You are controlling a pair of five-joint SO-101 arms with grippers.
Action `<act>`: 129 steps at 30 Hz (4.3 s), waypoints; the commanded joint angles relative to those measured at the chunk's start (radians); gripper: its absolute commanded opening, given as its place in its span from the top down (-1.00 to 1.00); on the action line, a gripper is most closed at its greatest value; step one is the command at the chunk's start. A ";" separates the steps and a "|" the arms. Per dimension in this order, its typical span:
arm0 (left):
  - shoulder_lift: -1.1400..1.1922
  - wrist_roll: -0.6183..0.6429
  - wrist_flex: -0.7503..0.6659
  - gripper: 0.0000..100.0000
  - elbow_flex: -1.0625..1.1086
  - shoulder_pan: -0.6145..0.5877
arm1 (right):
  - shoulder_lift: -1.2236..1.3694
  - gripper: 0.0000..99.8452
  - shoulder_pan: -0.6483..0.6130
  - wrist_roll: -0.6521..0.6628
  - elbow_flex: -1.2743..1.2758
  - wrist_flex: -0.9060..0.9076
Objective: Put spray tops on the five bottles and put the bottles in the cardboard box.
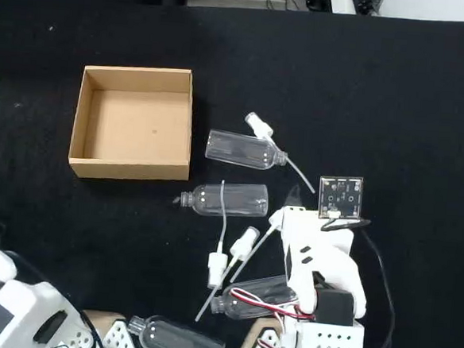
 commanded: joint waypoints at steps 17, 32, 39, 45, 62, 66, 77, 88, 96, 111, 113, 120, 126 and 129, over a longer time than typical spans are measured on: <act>-0.003 -0.002 -0.043 0.95 0.028 0.071 | -0.096 0.72 -0.008 0.005 0.002 -0.031; -0.592 0.110 0.825 0.94 -0.321 0.463 | -0.096 0.72 -0.008 -0.002 0.019 -0.031; -0.554 0.110 0.896 0.94 -0.450 0.774 | -0.096 0.72 -0.008 -0.002 0.035 -0.031; -0.353 0.104 0.776 0.94 -0.510 0.898 | -0.096 0.72 -0.008 -0.002 0.035 -0.031; 0.058 0.110 0.411 0.94 -0.559 0.958 | -0.096 0.72 -0.006 -0.002 0.035 -0.031; 0.166 0.110 0.411 0.94 -0.647 0.952 | -0.096 0.72 -0.006 0.002 0.035 -0.031; 0.370 0.110 0.411 0.94 -0.811 0.928 | -0.096 0.72 -0.006 0.000 0.035 -0.031; 0.423 0.110 0.411 0.94 -0.846 0.881 | -0.096 0.72 -0.008 -0.002 0.035 -0.031; 0.423 0.110 0.411 0.94 -0.848 0.885 | -0.096 0.72 -0.008 -0.002 0.035 -0.031; 0.423 0.110 0.413 0.60 -0.839 0.875 | -0.096 0.72 -0.008 -0.002 0.035 -0.031; 0.420 0.110 0.413 0.60 -0.839 0.874 | -0.096 0.72 -0.008 -0.002 0.035 -0.031; 0.414 0.110 0.419 0.58 -0.837 0.855 | -0.096 0.72 -0.008 -0.002 0.035 -0.031; 0.413 0.110 0.420 0.42 -0.808 0.855 | -0.096 0.72 -0.008 -0.002 0.035 -0.031; 0.413 0.110 0.420 0.44 -0.811 0.845 | -0.096 0.72 -0.008 -0.002 0.035 -0.031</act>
